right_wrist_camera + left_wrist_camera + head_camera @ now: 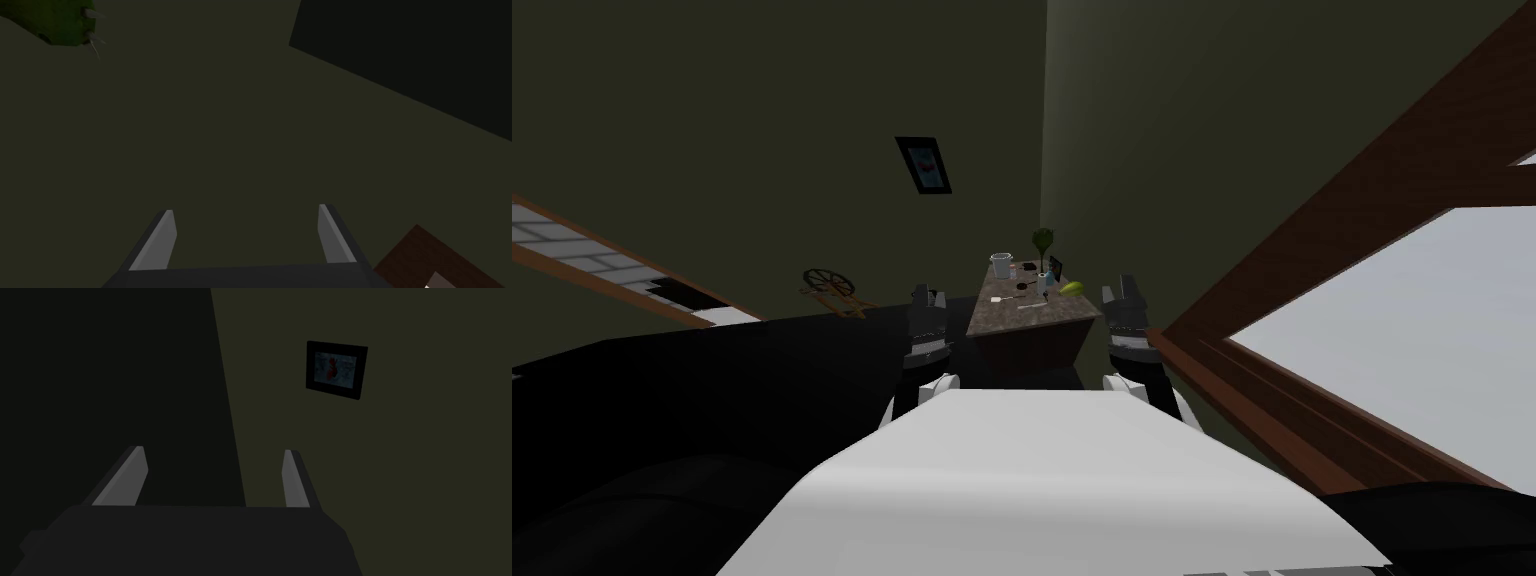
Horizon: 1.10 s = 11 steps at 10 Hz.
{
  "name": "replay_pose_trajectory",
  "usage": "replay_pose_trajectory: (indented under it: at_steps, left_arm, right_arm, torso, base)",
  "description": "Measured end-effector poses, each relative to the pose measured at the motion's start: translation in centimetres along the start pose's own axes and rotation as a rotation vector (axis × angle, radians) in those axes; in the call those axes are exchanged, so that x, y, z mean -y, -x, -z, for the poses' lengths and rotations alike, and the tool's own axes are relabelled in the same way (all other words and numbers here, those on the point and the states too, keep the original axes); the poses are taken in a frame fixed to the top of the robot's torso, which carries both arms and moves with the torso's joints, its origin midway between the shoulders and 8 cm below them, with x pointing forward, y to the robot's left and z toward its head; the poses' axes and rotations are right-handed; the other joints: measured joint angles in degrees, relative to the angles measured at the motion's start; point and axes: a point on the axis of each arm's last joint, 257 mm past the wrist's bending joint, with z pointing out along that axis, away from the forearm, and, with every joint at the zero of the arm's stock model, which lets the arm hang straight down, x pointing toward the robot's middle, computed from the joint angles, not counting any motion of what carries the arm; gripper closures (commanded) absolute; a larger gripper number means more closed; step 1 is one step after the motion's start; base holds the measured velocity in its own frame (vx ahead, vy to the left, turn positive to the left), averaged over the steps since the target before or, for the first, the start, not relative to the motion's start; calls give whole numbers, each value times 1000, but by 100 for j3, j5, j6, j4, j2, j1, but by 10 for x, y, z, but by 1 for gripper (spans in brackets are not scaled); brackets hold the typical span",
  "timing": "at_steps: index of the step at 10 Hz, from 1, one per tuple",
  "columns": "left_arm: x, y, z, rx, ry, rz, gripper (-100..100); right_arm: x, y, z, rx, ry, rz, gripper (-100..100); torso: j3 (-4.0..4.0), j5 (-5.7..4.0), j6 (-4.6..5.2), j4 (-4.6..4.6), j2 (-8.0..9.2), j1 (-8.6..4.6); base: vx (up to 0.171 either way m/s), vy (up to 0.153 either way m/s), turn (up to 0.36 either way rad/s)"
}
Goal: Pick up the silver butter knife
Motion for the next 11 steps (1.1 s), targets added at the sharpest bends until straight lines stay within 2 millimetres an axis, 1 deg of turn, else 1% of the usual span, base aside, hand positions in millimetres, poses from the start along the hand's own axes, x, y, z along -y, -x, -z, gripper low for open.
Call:
replay_pose_trajectory:
  at_steps: [4,9,11]
  left_arm:
    - [0,0,0,0,0,0,0]
    - [0,0,0,0,0,0,0]
    - [0,0,0,0,0,0,0]
  right_arm:
    - [-9,-21,-3,-112,55,56,-100]
    - [-16,-49,-3,-258,128,135,-100]
    - [-13,-62,-3,-324,161,172,-100]
  torso:
    - [23,-5,-1,9,40,-23]
    - [12,-2,-1,5,20,-9]
    - [12,-4,1,5,19,-15]
  base:
    - [-92,-37,45]
    - [-66,-22,91]
    - [-56,-29,72]
